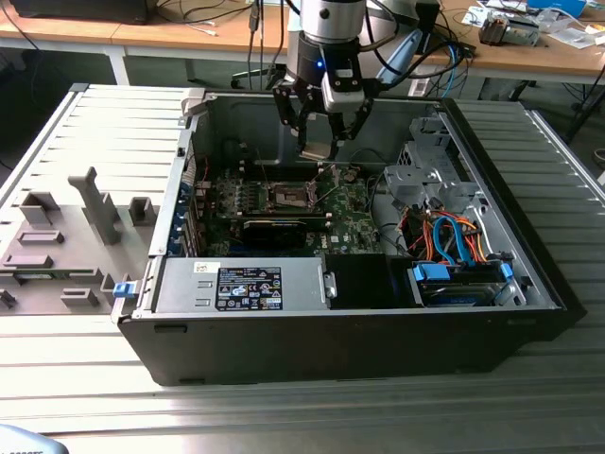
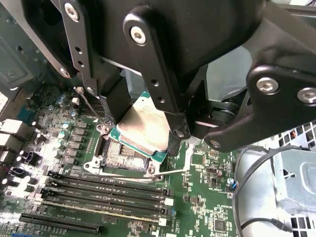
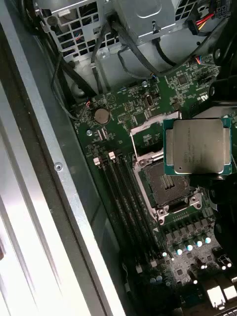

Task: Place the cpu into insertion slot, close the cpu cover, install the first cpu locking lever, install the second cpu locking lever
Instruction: 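Place the cpu into insertion slot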

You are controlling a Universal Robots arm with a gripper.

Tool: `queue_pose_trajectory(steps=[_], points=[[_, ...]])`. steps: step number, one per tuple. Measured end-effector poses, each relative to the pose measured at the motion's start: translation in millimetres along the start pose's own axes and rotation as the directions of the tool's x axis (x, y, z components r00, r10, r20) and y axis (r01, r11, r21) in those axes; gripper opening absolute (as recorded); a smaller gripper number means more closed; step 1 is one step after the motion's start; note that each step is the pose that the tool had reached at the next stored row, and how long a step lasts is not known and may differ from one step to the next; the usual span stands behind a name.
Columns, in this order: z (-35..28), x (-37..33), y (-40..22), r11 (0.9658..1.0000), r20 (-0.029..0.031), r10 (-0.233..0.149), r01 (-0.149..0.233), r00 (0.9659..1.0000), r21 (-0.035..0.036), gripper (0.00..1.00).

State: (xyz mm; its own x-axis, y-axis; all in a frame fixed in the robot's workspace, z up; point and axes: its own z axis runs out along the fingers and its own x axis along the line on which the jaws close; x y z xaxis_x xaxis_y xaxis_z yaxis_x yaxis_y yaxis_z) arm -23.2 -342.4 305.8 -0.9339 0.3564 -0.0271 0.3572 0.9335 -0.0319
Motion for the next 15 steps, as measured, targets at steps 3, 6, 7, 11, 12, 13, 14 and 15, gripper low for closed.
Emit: queue_pose_trajectory(steps=[3, 6, 7, 11, 12, 13, 14, 15], points=[[0.0, 0.0, 0.0, 0.9997, 0.0036, 0.021, -0.021, 0.9998, 0.0117, 0.55], [0.0, 0.0, 0.0, 0.9995, 0.0033, 0.029, -0.029, 0.9996, 0.012, 0.55], [0.0, 0.0, 0.0, 0.9994, 0.0032, 0.032, -0.032, 0.9995, 0.0121, 0.55], [0.0, 0.0, 0.0, 0.9991, 0.003, 0.04, -0.04, 0.9992, 0.0123, 0.55], [0.0, 0.0, 0.0, 0.999, 0.0029, 0.042, -0.042, 0.9991, 0.0124, 0.55], [0.1, 0.0, 0.0, 0.9989, 0.0028, 0.045, -0.045, 0.999, 0.0124, 0.55], [0.1, 0.0, 0.0, 0.9988, 0.0028, 0.046, -0.046, 0.9989, 0.0125, 0.55], [0.1, 0.0, 0.0, 0.9987, 0.0027, 0.049, -0.049, 0.9988, 0.0126, 0.55]])
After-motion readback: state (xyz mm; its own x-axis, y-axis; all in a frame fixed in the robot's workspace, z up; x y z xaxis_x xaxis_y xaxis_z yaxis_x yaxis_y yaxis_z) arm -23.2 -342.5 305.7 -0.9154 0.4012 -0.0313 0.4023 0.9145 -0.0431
